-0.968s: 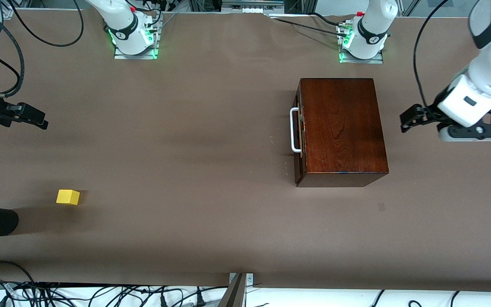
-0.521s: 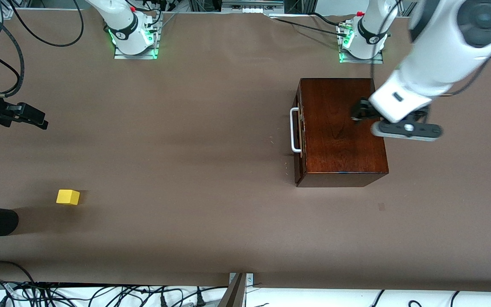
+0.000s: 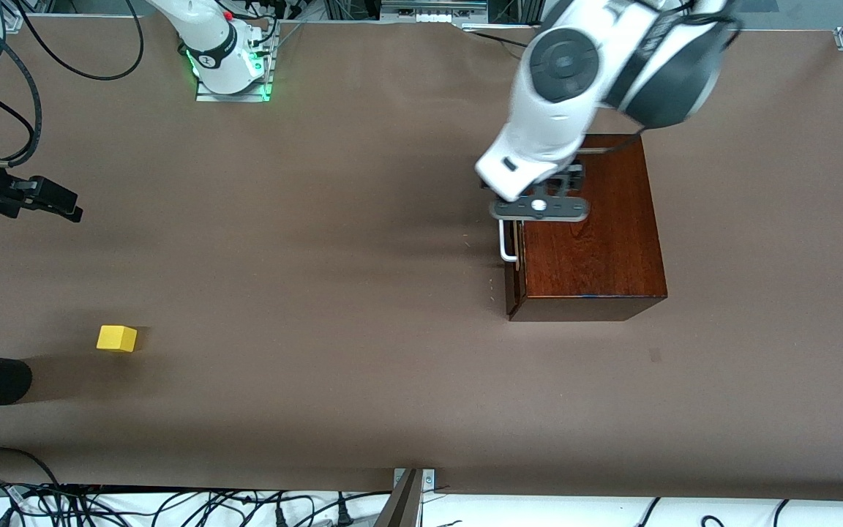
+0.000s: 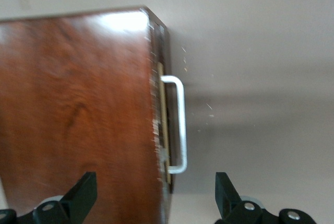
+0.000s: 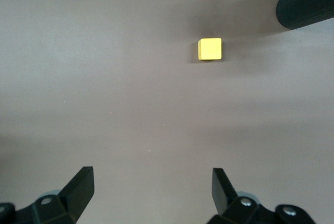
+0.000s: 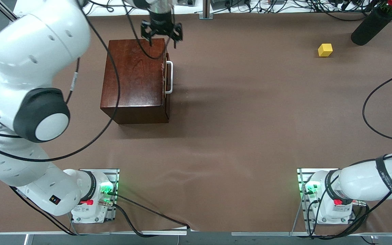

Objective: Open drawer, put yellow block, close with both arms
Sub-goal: 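Move the left gripper to the white drawer handle of the box, then close the left gripper on the white drawer handle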

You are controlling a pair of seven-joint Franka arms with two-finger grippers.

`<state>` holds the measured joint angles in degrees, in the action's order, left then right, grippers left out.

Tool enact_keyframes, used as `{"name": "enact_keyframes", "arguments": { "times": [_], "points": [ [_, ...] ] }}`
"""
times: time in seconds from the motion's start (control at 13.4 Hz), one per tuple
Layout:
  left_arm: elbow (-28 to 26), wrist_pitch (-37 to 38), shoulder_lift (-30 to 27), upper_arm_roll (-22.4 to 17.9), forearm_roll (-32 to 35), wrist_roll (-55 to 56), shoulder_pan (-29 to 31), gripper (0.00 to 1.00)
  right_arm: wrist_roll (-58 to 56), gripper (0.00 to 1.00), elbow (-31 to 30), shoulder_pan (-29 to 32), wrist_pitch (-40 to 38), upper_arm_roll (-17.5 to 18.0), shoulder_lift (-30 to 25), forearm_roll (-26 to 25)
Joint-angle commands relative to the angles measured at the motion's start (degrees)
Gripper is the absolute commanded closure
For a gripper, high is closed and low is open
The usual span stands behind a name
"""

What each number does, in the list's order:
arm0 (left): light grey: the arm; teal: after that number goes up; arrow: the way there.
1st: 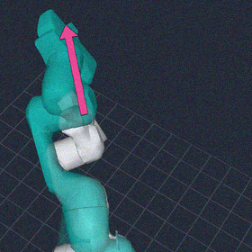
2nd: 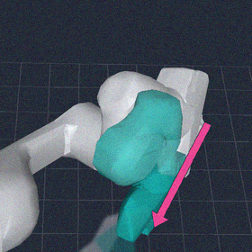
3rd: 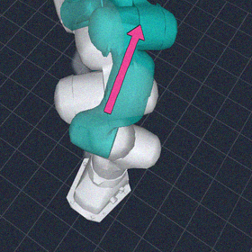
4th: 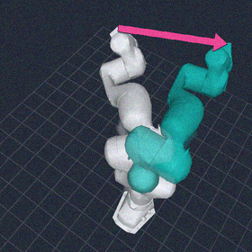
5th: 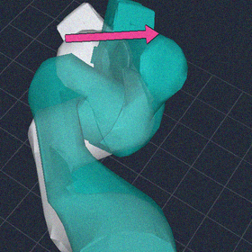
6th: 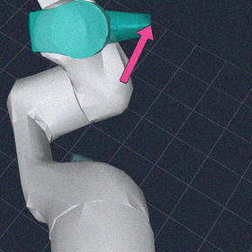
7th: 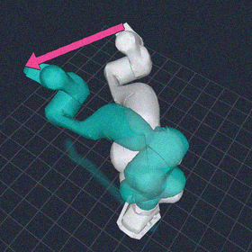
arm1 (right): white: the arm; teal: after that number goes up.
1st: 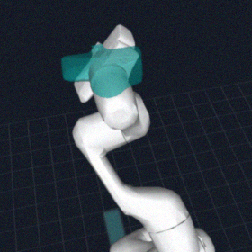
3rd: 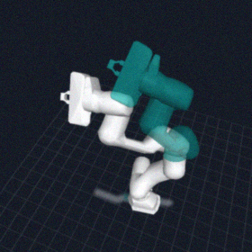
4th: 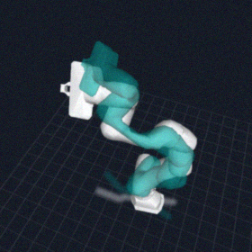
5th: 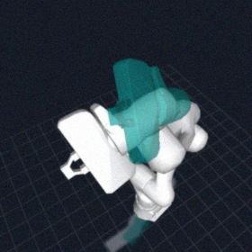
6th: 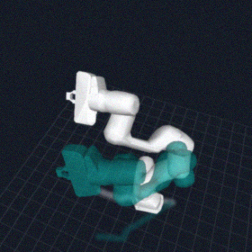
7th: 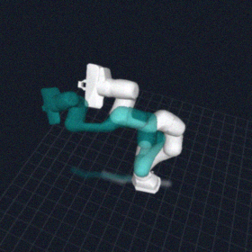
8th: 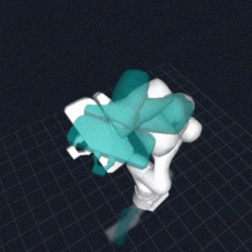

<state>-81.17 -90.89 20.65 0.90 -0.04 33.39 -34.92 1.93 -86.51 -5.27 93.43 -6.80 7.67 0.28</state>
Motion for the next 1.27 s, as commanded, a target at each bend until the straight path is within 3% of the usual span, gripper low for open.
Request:
{"name": "enact_keyframes", "arguments": {
  "times": [0.0, 1.19],
  "points": [
    [2.07, 0.62, 4.57, -1.07, -0.41, 0.53, -2.25, 0.0, 0.27, 0.0, 0.29, -0.18, -0.8, -0.23, -0.72, 0.95],
    [0.31, -4.65, 14.77, -1.07, -0.4, 5.98, -5.07, 0.0, 0.27, 0.0, 0.29, -0.18, -0.8, -0.32, -0.72, 0.95]
  ]
}}
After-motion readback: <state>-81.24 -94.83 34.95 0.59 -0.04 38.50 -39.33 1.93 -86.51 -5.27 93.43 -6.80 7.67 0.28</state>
